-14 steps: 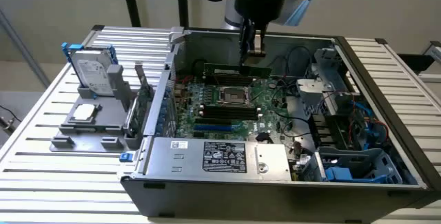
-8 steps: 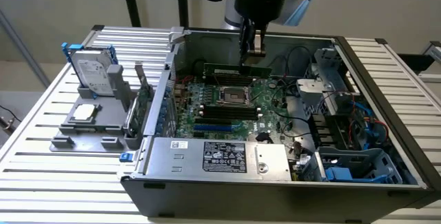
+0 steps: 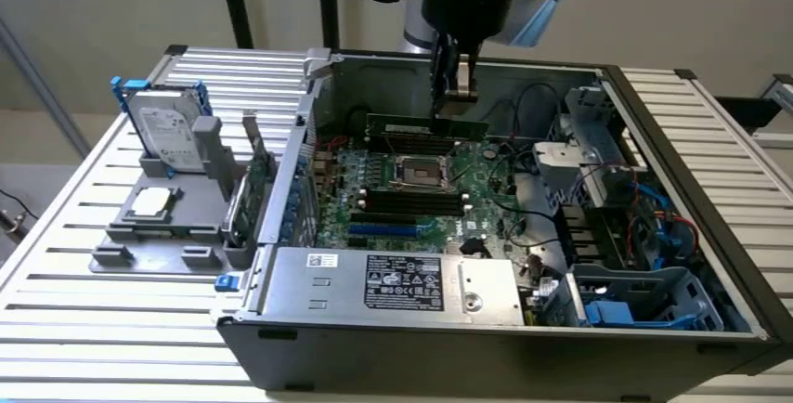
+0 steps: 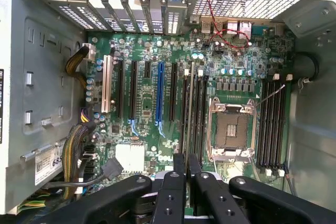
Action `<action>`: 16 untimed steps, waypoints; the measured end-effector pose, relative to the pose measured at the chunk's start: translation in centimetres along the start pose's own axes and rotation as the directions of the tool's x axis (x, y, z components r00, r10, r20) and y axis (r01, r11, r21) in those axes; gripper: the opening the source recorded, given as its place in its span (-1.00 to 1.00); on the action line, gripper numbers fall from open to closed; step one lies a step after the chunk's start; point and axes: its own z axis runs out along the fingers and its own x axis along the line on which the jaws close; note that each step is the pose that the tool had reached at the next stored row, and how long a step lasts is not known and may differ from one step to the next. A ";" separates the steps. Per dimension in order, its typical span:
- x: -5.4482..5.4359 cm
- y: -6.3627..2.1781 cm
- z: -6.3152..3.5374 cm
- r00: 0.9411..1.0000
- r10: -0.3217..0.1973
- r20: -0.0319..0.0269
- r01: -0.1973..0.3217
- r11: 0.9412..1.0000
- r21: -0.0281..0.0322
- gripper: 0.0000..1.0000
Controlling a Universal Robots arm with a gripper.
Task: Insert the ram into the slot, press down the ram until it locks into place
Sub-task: 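Insert the ram into the slot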
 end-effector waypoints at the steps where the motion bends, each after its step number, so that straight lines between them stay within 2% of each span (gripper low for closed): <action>1: 0.0 -0.01 0.14 1.000 0.000 0.000 0.000 1.000 0.000 -0.73; 11: -0.1 -0.23 1.97 1.000 0.000 0.000 0.000 1.000 0.000 -0.73; 16: -0.6 -0.25 2.87 1.000 0.000 0.000 0.000 1.000 0.000 -0.73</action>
